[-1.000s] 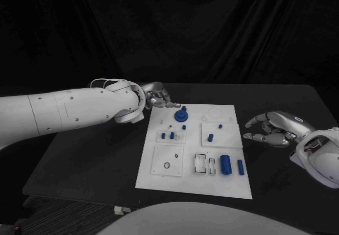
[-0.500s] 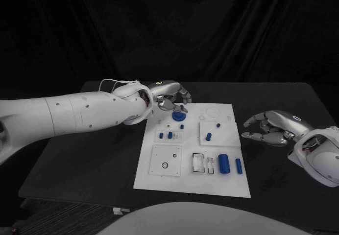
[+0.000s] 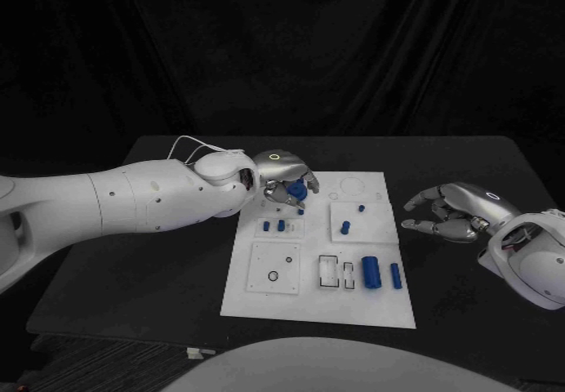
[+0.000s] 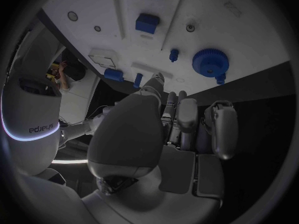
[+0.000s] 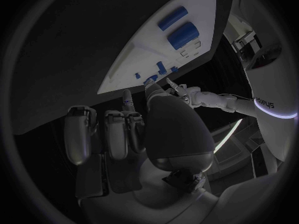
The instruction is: Assemble the parts on the task board
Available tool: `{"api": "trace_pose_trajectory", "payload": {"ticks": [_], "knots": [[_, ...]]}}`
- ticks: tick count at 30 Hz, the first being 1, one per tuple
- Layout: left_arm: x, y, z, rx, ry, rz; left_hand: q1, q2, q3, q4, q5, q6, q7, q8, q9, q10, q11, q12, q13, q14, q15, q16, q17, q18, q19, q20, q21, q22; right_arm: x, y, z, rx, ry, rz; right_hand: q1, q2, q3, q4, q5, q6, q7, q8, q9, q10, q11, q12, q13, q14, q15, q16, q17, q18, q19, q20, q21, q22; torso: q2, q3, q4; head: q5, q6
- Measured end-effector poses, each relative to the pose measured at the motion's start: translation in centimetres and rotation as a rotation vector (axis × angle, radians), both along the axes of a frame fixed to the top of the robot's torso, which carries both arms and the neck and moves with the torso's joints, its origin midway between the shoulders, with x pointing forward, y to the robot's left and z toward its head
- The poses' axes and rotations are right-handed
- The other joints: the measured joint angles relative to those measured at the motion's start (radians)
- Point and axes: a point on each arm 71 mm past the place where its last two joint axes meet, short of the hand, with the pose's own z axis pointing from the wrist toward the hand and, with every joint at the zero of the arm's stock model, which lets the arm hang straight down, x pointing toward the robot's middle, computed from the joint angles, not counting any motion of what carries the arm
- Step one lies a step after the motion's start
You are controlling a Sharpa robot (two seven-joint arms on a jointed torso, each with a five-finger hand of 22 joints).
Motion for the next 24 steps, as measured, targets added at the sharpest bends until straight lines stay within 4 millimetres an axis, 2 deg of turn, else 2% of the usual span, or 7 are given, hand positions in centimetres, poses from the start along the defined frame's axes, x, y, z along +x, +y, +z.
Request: {"api": "trace_pose_trajectory", "payload": {"ticks": [2, 7, 14, 17, 24], "knots": [[-0.1, 0.0, -0.1, 0.015, -0.004, -0.005, -0.003, -0.003, 0.003, 0.001, 0.000, 0.005, 0.005, 0.000, -0.006, 0.006, -0.006, 0.000, -0.004, -0.002, -0.003, 0.000, -0.001, 0.000, 0.000, 0.000, 0.000, 0.000, 0.0, 0.0, 0.0, 0.000, 0.000, 0.000, 0.000, 0.000, 0.000, 0.000, 0.000, 0.000, 0.000, 0.000, 0.000, 0.000, 0.000, 0.000, 0.000, 0.000, 0.000, 0.000, 0.000, 0.000, 0.000, 0.000, 0.000, 0.000, 0.000, 0.0000, 0.0000, 0.001, 0.000], [-0.2, 0.0, -0.6, 0.068, -0.014, -0.014, -0.005, -0.005, 0.014, -0.008, 0.017, 0.025, 0.018, 0.000, -0.019, 0.028, -0.008, 0.000, -0.013, 0.000, -0.007, 0.000, -0.008, 0.000, 0.000, 0.000, 0.000, 0.000, 0.0, 0.0, 0.0, 0.000, 0.000, 0.000, 0.000, 0.000, 0.000, 0.000, 0.000, 0.000, 0.000, 0.000, 0.000, 0.000, 0.000, 0.000, 0.000, 0.000, 0.000, 0.000, 0.000, 0.000, 0.000, 0.000, 0.000, 0.000, 0.000, 0.0000, 0.0012, 0.003, 0.000], [-0.3, 0.1, -1.0, 0.111, -0.010, -0.012, -0.017, -0.006, 0.034, -0.015, 0.024, 0.052, 0.037, 0.004, -0.045, 0.066, 0.008, -0.001, -0.029, 0.004, -0.003, 0.002, -0.013, 0.000, 0.000, 0.000, -0.005, 0.000, 0.1, 0.1, 0.0, 0.000, 0.000, 0.002, 0.000, 0.000, 0.000, 0.000, 0.000, 0.000, 0.000, 0.000, 0.000, 0.000, 0.000, 0.000, 0.001, 0.000, 0.000, 0.000, 0.000, 0.000, 0.000, 0.000, 0.000, 0.000, 0.000, 0.0004, 0.0017, 0.007, 0.000], [-0.4, 0.0, -1.2, 0.123, -0.006, -0.014, -0.024, -0.013, 0.053, -0.022, 0.055, 0.069, 0.045, 0.004, -0.065, 0.093, 0.009, -0.014, -0.045, 0.008, 0.000, 0.009, -0.015, 0.000, 0.000, 0.000, -0.009, 0.000, 0.1, 0.1, 0.0, -0.001, 0.000, 0.002, 0.000, 0.000, 0.000, 0.000, 0.000, 0.000, 0.000, 0.000, -0.001, 0.000, 0.000, 0.000, 0.001, 0.000, 0.000, 0.000, 0.000, 0.000, 0.000, 0.000, 0.000, 0.000, 0.000, 0.0004, 0.0017, 0.008, 0.000], [-0.4, -0.4, -1.6, 0.133, -0.006, -0.021, -0.024, -0.013, 0.091, -0.030, 0.096, 0.098, 0.044, 0.004, -0.092, 0.125, 0.007, -0.035, -0.074, 0.011, 0.004, 0.017, -0.016, 0.000, 0.000, 0.000, -0.009, 0.000, 0.1, 0.1, 0.0, -0.001, -0.001, 0.002, 0.000, 0.000, 0.000, 0.000, 0.000, 0.000, 0.000, 0.000, -0.001, 0.000, 0.000, 0.000, 0.001, 0.000, 0.000, 0.000, 0.000, 0.000, 0.000, 0.000, 0.000, 0.000, 0.000, 0.0004, 0.0013, 0.008, 0.000]]}}
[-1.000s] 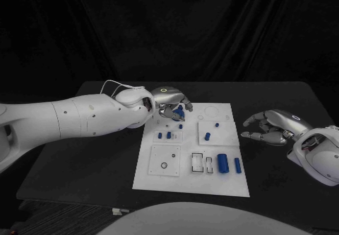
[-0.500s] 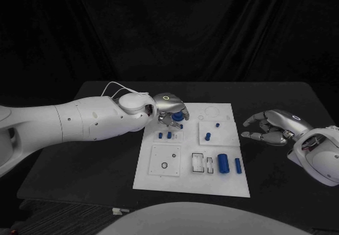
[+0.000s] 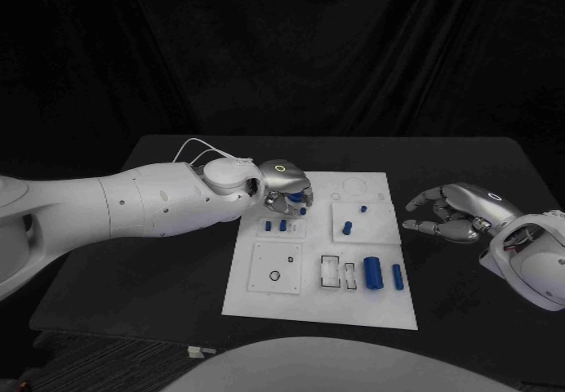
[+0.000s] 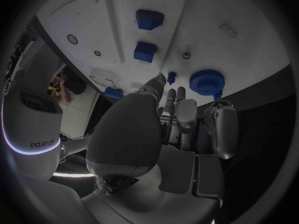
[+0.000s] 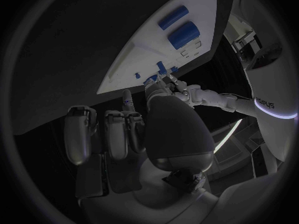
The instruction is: Assemble the parts on the task board
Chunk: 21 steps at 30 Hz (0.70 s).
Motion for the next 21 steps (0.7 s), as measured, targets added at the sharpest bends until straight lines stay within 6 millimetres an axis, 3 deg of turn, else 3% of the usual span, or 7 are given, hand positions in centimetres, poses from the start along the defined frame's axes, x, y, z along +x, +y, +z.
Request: {"api": "trace_pose_trajectory", "payload": {"ticks": [8, 16, 21], "knots": [[0.1, -0.1, -0.5, 0.005, 0.001, 0.002, 0.000, 0.000, 0.020, -0.003, 0.003, 0.007, -0.007, 0.000, -0.011, 0.012, -0.003, -0.008, -0.013, 0.000, 0.000, 0.000, -0.004, 0.000, 0.000, 0.000, 0.000, 0.000, 0.0, 0.0, 0.0, 0.000, 0.000, -0.001, 0.000, 0.000, 0.000, 0.000, 0.000, 0.000, 0.000, 0.000, 0.000, 0.000, 0.000, 0.000, 0.000, 0.000, 0.000, 0.000, 0.000, 0.000, 0.000, 0.000, 0.000, 0.001, 0.000, 0.0000, -0.0005, -0.007, 0.000], [0.2, -0.2, -1.1, 0.009, 0.006, 0.006, 0.001, -0.001, 0.065, -0.013, 0.032, 0.016, -0.023, 0.000, -0.027, 0.038, -0.009, -0.027, -0.036, 0.000, 0.000, 0.004, -0.011, 0.000, 0.004, -0.004, -0.006, 0.000, 0.0, -0.1, 0.0, 0.000, 0.000, -0.002, 0.000, 0.000, 0.000, 0.000, 0.000, 0.000, 0.000, 0.000, -0.001, 0.000, 0.000, 0.000, 0.000, 0.000, 0.000, 0.000, 0.000, 0.000, 0.000, 0.000, 0.000, 0.001, 0.000, 0.0000, -0.0005, -0.010, 0.000], [0.3, -0.3, -1.4, 0.011, 0.006, 0.010, -0.002, -0.011, 0.092, -0.015, 0.037, 0.024, -0.027, 0.000, -0.034, 0.072, -0.008, -0.031, -0.048, 0.004, -0.004, 0.004, -0.014, 0.000, 0.004, -0.004, -0.006, 0.000, 0.0, -0.1, 0.0, -0.001, 0.000, -0.002, 0.000, 0.000, 0.000, 0.000, 0.000, 0.000, 0.000, 0.000, -0.001, 0.000, 0.000, 0.000, 0.000, 0.000, 0.000, 0.000, 0.000, 0.000, 0.000, 0.000, 0.000, 0.000, 0.000, 0.0000, -0.0005, -0.010, 0.000]]}}
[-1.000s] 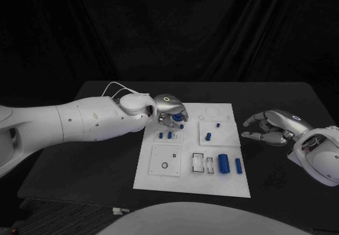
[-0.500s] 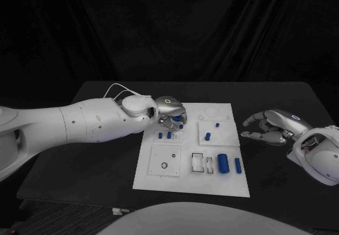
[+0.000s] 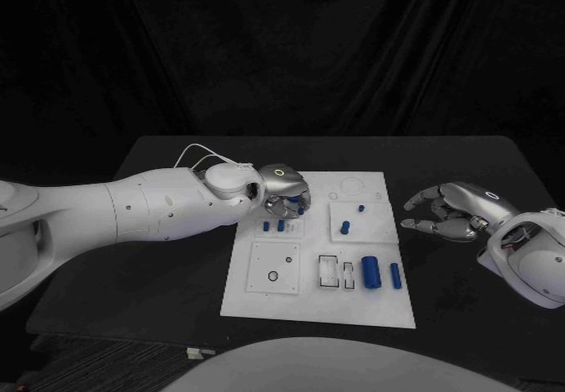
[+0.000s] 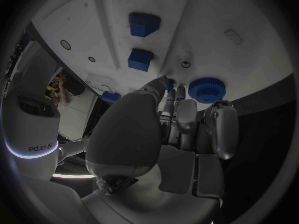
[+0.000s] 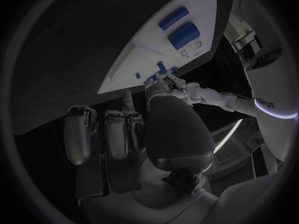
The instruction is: Assemble the parts on the task board
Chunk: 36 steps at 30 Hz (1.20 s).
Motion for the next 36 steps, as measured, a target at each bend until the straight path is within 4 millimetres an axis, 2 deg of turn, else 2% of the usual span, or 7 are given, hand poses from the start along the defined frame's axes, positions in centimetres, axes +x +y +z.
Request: {"api": "trace_pose_trajectory", "payload": {"ticks": [8, 12, 20, 28, 36], "knots": [[0.1, -0.2, -0.2, -0.011, -0.011, 0.002, 0.000, 0.000, 0.052, -0.014, -0.009, 0.049, 0.020, 0.008, -0.005, 0.094, -0.003, 0.000, -0.016, 0.021, -0.003, 0.020, 0.019, 0.000, 0.000, 0.000, 0.000, 0.000, 0.1, 0.0, 0.0, -0.001, 0.000, -0.001, 0.000, 0.000, 0.000, 0.000, 0.000, 0.000, 0.000, 0.000, 0.000, 0.000, 0.000, 0.000, 0.000, 0.000, 0.000, 0.000, 0.000, 0.000, 0.000, 0.000, 0.000, 0.000, 0.000, 0.0000, 0.0000, -0.001, 0.000], [0.1, -0.2, -0.3, -0.021, -0.020, 0.001, 0.002, 0.002, 0.070, -0.032, -0.009, 0.108, 0.019, 0.029, -0.004, 0.166, -0.009, 0.000, -0.022, 0.045, -0.017, 0.031, 0.035, 0.000, 0.010, -0.010, 0.003, 0.000, 0.1, -0.1, 0.0, -0.002, 0.000, -0.002, 0.000, 0.000, 0.000, 0.000, 0.000, 0.000, 0.000, 0.000, 0.000, 0.000, 0.000, 0.000, 0.000, 0.000, 0.000, 0.000, 0.000, 0.000, 0.000, 0.000, 0.000, 0.000, 0.000, 0.0000, 0.0000, -0.002, 0.000], [-0.1, 0.5, -0.1, -0.050, -0.051, -0.006, 0.006, -0.003, 0.081, -0.043, 0.029, 0.179, 0.010, 0.045, -0.004, 0.245, -0.020, -0.010, -0.038, 0.072, -0.031, 0.041, 0.054, 0.000, 0.021, -0.021, 0.008, 0.000, 0.2, 0.0, -0.1, -0.002, -0.001, -0.002, 0.000, 0.000, 0.000, 0.000, 0.000, 0.000, 0.000, 0.000, 0.000, 0.000, 0.000, 0.000, 0.000, 0.000, 0.000, 0.000, 0.000, 0.000, 0.000, 0.000, 0.000, 0.000, 0.000, 0.0000, 0.0000, -0.003, 0.000], [-0.7, 1.8, 0.5, -0.078, -0.077, -0.004, -0.005, -0.003, 0.083, -0.052, 0.031, 0.186, 0.004, 0.045, -0.004, 0.250, -0.021, -0.046, -0.058, 0.077, -0.030, 0.040, 0.048, 0.000, 0.025, -0.025, 0.013, 0.000, 0.2, 0.0, -0.1, -0.003, -0.001, -0.002, 0.000, 0.000, 0.000, 0.000, 0.000, 0.000, 0.000, 0.000, 0.000, 0.000, 0.000, 0.000, 0.000, 0.000, 0.000, 0.000, 0.000, 0.000, 0.000, 0.000, 0.000, 0.000, 0.000, 0.0000, 0.0001, -0.002, 0.000], [-0.7, 4.0, 2.7, -0.084, -0.116, 0.018, -0.027, -0.002, 0.089, -0.048, 0.031, 0.186, 0.004, 0.031, -0.004, 0.250, -0.021, -0.073, -0.078, 0.077, -0.030, 0.035, 0.037, 0.000, 0.025, -0.025, 0.008, 0.000, 0.3, -0.1, -0.1, -0.005, -0.001, -0.005, 0.000, 0.000, 0.000, 0.000, 0.000, 0.004, -0.004, 0.000, -0.001, 0.000, 0.000, 0.000, 0.000, 0.000, 0.000, 0.000, 0.000, 0.000, 0.000, 0.000, 0.000, 0.000, 0.000, 0.0001, 0.0004, 0.004, 0.000]]}}
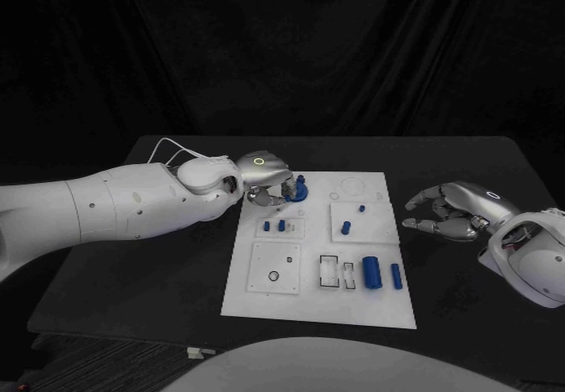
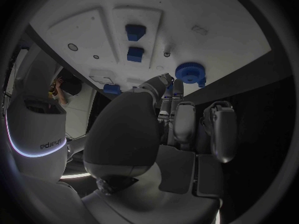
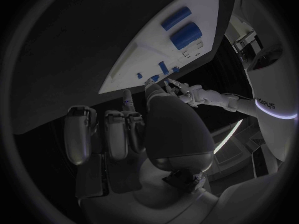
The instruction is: Assemble the parts on the task board
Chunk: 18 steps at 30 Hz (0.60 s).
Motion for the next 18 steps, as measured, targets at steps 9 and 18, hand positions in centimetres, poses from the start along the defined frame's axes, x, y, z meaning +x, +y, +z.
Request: {"api": "trace_pose_trajectory", "payload": {"ticks": [9, 18], "knots": [[-0.4, 1.2, 0.4, 0.017, 0.018, 0.014, -0.006, -0.004, 0.008, 0.003, -0.023, -0.012, -0.001, -0.016, -0.012, -0.007, 0.000, -0.031, -0.018, 0.000, 0.000, -0.012, -0.015, 0.000, -0.004, -0.004, -0.014, 0.000, 0.1, -0.1, -0.1, -0.002, 0.001, -0.004, 0.000, 0.000, -0.003, 0.003, 0.000, 0.000, 0.000, 0.000, 0.000, 0.000, 0.000, 0.000, 0.000, 0.000, 0.000, 0.000, 0.000, 0.000, 0.000, 0.000, 0.000, 0.000, 0.000, 0.0001, 0.0007, 0.009, 0.000], [-0.6, 1.6, 0.1, 0.040, 0.049, 0.021, -0.010, -0.008, 0.010, 0.004, -0.027, -0.015, 0.003, -0.020, -0.012, -0.007, 0.000, -0.042, -0.023, 0.000, 0.000, -0.016, -0.022, 0.000, -0.007, -0.007, -0.021, 0.000, 0.2, -0.2, -0.1, -0.003, 0.003, -0.006, 0.000, 0.000, -0.003, 0.003, 0.000, 0.000, 0.000, 0.000, 0.000, 0.000, 0.000, 0.000, 0.000, 0.000, 0.000, 0.000, 0.000, 0.000, 0.000, 0.000, 0.000, 0.000, 0.000, 0.0000, 0.0007, 0.024, 0.000]]}}
